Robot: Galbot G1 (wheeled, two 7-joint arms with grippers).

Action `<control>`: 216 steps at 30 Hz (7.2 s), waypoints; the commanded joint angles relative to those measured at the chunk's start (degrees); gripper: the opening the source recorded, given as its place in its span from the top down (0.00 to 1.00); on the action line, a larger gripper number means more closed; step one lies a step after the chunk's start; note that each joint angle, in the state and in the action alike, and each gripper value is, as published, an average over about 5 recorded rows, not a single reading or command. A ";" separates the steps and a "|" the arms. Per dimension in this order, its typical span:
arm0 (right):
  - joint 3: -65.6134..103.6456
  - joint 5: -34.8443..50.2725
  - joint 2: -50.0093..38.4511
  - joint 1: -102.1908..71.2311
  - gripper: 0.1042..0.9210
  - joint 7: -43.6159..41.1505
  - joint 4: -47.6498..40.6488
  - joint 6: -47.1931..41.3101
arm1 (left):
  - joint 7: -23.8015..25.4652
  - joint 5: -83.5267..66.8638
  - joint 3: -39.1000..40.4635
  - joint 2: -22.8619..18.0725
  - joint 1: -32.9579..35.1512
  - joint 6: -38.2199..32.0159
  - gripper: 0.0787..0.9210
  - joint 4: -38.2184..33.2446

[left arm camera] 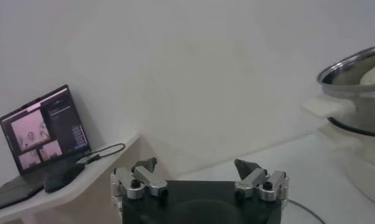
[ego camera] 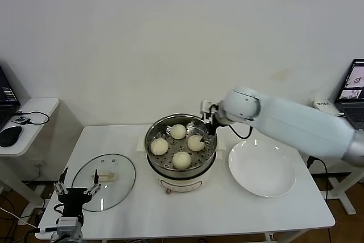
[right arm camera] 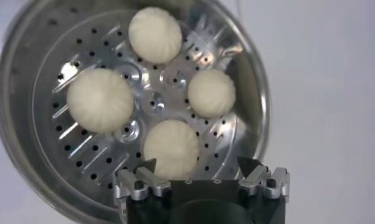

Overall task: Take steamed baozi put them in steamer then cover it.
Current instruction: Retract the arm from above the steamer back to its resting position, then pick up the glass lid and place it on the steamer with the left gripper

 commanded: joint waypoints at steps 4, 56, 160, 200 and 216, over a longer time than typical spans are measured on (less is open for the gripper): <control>40.90 0.86 -14.41 -46.97 0.12 29.54 13.10 25.64 | 0.11 0.16 0.29 0.30 0.03 -0.79 0.12 1.28; 111.53 -14.35 39.05 -111.25 0.12 22.51 17.28 50.97 | 2.67 60.22 4.16 12.76 -15.88 -9.81 0.12 31.48; 101.89 -32.36 42.50 -110.98 0.12 23.97 12.99 57.18 | 16.33 57.63 28.09 14.15 -27.92 11.04 0.92 0.70; 98.31 -37.20 43.69 -110.31 0.12 24.66 10.95 55.97 | 26.72 88.36 33.85 -15.21 -37.35 16.40 0.92 17.88; 97.94 -37.68 43.73 -110.57 0.12 24.67 10.34 56.46 | 26.70 89.62 34.83 -16.51 -37.60 16.29 0.92 20.40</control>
